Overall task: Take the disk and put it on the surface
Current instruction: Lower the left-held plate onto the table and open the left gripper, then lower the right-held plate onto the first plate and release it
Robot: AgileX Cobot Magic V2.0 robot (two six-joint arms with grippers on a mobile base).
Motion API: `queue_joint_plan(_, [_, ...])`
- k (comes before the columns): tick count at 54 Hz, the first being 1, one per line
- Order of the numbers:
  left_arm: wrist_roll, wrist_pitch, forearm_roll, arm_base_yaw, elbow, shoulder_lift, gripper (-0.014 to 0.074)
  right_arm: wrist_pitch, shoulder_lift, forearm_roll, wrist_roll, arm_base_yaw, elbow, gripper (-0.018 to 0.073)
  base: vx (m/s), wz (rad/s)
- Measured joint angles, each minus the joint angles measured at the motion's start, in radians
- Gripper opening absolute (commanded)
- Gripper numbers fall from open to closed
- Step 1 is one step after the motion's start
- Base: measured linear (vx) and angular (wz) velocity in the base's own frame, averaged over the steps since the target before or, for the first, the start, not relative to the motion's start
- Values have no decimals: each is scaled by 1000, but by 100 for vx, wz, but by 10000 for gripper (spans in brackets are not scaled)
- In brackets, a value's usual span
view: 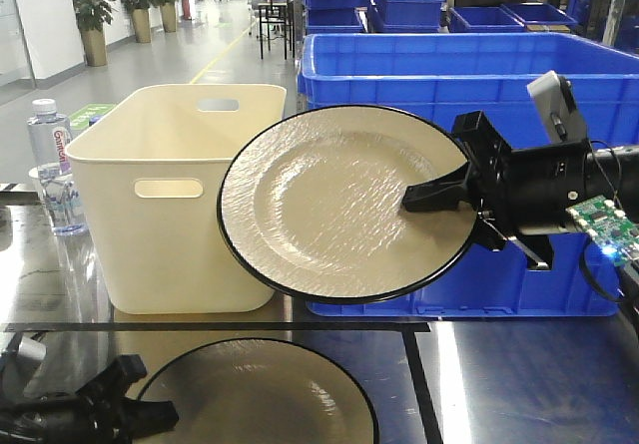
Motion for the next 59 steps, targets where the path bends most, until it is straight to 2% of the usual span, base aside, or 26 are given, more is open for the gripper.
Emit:
queue_joint_plan(10, [0,-24,88,0,1,0,383,19,0,0,0,0,0,0,0,0])
queue_joint_plan(18, [0,-15,123,11,1,-4,398,35,0,0,0,0,0,0,0,0])
queue_joint_plan(34, [0,18,291,143,1,-98,398,39,0,-12,-1,0,0,0,0,0])
queue_joint_plan(40, [0,41,319,185,1,-155,397,48,0,-49,-11,4,0,0,0,0])
queue_joint_plan(46, [0,59,328,199,1,-230,397,46,5,-139,-20,50,0,0,0,0])
queue_joint_plan(50, [0,64,328,199,1,-278,397,31,21,-195,-23,108,0,0,0,0])
queue_joint_plan(59, [0,48,328,199,1,-358,397,1,99,-233,-25,223,0,0,0,0])
